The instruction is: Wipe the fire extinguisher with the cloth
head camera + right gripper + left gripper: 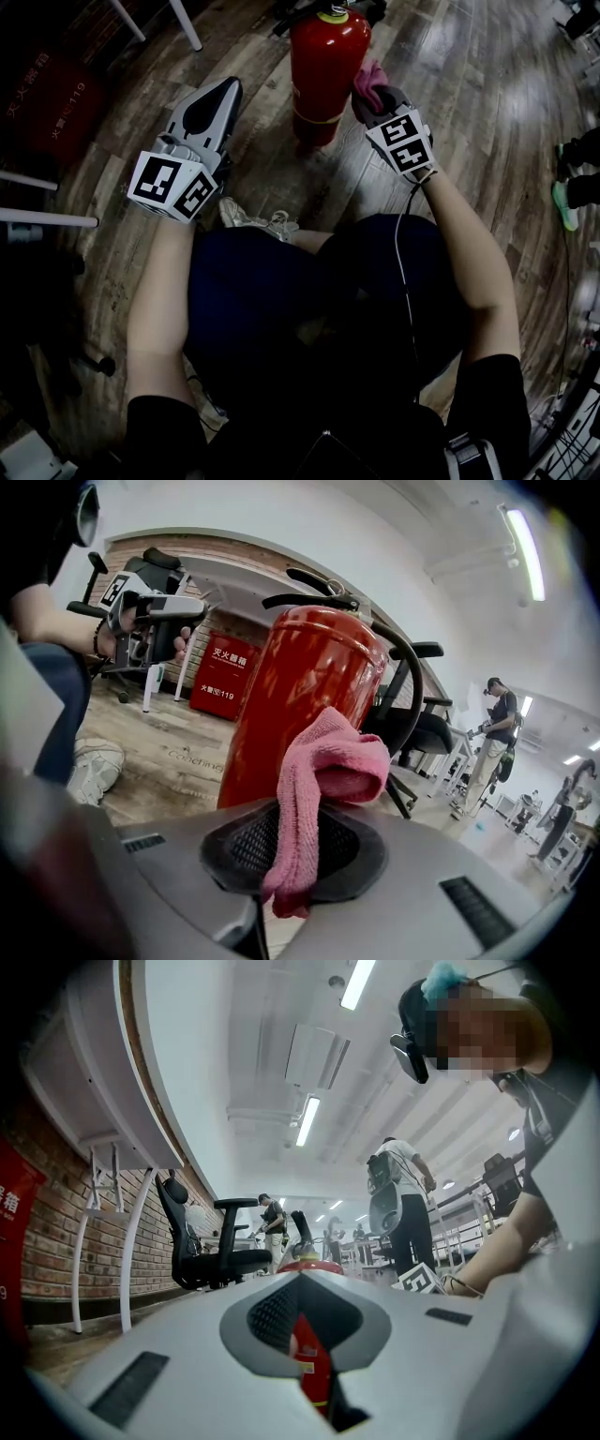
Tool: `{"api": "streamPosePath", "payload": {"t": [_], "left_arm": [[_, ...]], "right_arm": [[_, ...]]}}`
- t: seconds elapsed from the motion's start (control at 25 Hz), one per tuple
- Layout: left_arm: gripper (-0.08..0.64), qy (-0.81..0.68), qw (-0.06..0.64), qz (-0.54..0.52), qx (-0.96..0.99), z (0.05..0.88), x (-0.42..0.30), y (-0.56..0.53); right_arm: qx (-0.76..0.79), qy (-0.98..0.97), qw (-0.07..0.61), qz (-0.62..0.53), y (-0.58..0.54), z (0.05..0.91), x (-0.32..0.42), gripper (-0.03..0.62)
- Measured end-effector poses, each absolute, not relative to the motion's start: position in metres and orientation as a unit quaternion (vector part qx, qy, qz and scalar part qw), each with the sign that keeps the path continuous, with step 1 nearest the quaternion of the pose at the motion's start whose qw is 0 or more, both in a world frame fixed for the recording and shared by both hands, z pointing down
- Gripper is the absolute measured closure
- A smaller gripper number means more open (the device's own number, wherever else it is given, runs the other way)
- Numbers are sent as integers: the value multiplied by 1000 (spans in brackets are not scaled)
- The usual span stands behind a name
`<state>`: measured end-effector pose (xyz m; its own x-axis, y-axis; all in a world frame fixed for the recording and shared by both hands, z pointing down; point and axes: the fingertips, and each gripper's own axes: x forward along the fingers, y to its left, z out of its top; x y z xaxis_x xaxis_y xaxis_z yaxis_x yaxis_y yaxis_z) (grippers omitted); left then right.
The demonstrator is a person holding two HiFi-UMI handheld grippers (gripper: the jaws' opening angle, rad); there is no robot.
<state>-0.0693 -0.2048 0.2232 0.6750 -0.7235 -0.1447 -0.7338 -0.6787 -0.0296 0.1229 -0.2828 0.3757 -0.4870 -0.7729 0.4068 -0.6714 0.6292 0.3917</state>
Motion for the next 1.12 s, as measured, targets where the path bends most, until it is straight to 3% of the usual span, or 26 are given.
{"api": "streamPosePath", "payload": {"t": [1.12], "left_arm": [[546,397,39,65,-915,220,-71,-205]], "right_arm": [[391,-850,346,-70,-286,445,120,522]]}}
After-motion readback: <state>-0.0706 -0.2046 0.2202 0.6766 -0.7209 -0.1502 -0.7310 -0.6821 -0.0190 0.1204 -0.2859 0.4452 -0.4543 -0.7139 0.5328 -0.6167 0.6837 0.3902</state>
